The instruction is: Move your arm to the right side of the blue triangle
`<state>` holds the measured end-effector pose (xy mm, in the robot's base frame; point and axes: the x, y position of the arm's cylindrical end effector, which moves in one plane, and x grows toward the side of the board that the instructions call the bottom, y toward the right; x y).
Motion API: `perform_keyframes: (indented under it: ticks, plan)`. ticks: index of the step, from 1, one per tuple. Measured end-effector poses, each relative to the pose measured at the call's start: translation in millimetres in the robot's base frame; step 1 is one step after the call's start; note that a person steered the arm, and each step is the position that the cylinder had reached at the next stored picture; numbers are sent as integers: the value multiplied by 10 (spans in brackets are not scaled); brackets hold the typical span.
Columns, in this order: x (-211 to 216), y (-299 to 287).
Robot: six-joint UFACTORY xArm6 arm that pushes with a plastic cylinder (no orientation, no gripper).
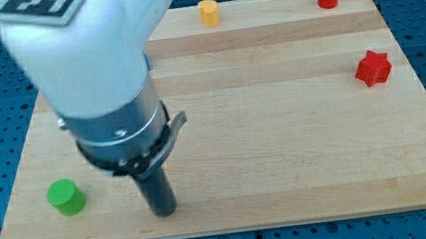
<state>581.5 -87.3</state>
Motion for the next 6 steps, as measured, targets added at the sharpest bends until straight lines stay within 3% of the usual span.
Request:
perform_keyframes:
  ticks: [6]
  plan:
    - [-2472,-11]
